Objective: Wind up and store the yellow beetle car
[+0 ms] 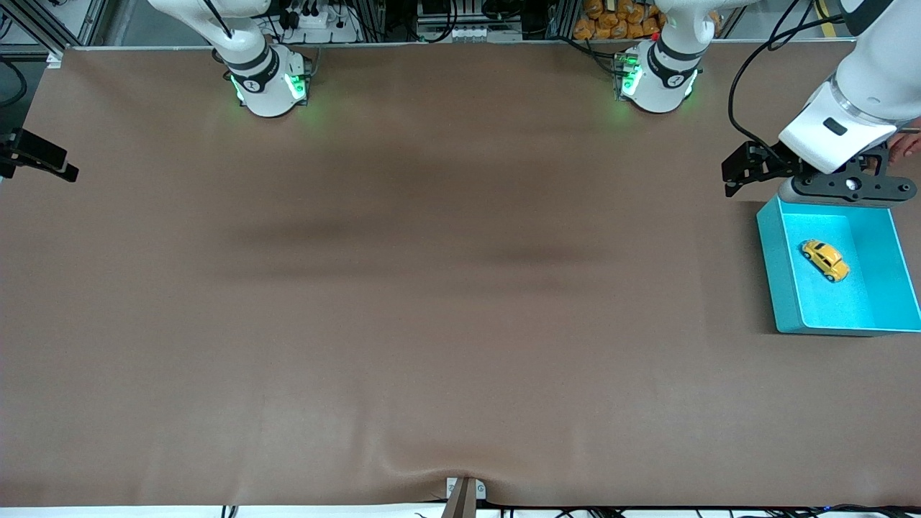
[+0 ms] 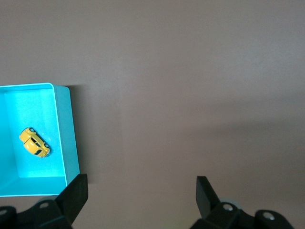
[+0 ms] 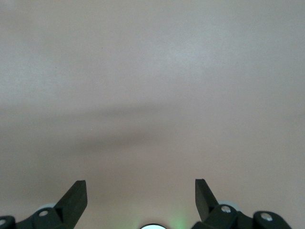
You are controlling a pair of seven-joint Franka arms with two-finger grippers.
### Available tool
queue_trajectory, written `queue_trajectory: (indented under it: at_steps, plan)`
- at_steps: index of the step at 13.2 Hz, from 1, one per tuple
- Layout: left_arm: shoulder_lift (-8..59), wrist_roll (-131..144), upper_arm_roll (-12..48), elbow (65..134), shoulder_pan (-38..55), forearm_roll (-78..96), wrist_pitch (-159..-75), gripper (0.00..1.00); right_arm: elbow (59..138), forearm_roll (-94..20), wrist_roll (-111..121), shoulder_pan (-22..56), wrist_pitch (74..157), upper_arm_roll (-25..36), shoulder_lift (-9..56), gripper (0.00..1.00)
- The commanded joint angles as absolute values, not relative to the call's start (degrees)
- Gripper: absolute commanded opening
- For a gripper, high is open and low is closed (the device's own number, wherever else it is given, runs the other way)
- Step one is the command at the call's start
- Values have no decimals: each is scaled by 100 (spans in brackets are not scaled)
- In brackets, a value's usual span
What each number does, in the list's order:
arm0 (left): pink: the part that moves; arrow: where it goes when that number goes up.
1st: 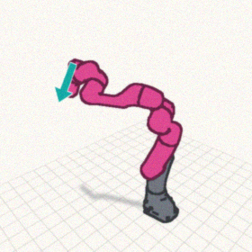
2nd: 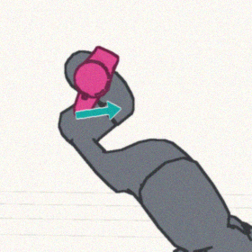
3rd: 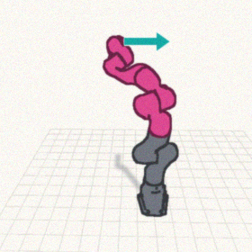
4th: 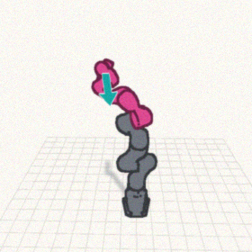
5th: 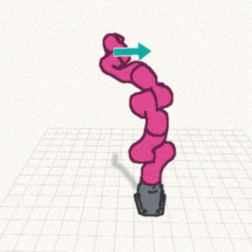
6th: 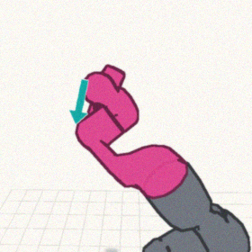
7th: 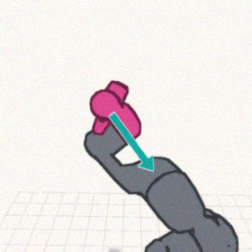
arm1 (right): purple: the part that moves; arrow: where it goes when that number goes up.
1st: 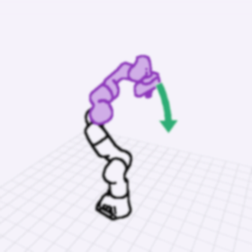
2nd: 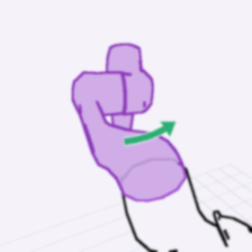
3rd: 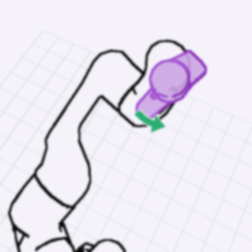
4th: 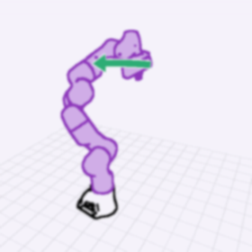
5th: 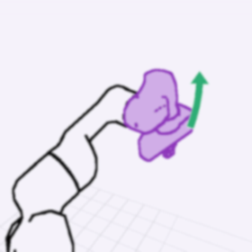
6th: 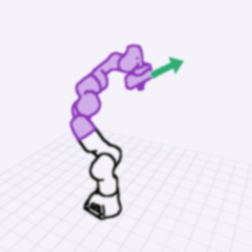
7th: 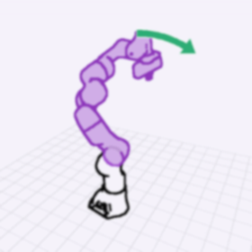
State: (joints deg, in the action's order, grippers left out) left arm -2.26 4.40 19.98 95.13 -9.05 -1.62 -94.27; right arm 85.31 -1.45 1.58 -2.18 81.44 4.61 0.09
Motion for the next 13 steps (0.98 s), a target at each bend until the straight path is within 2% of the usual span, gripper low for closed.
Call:
queue_trajectory:
  at_steps: [1,13]
  plan:
    - [-264,483,2039,9501,-862,-53,-9220,100,8455,-158,70,-255,8095,439,26,100]
    - [-387,422,2101,9158,-896,325,-8394,100,8455,-158,70,-255,8095,439,26,100]
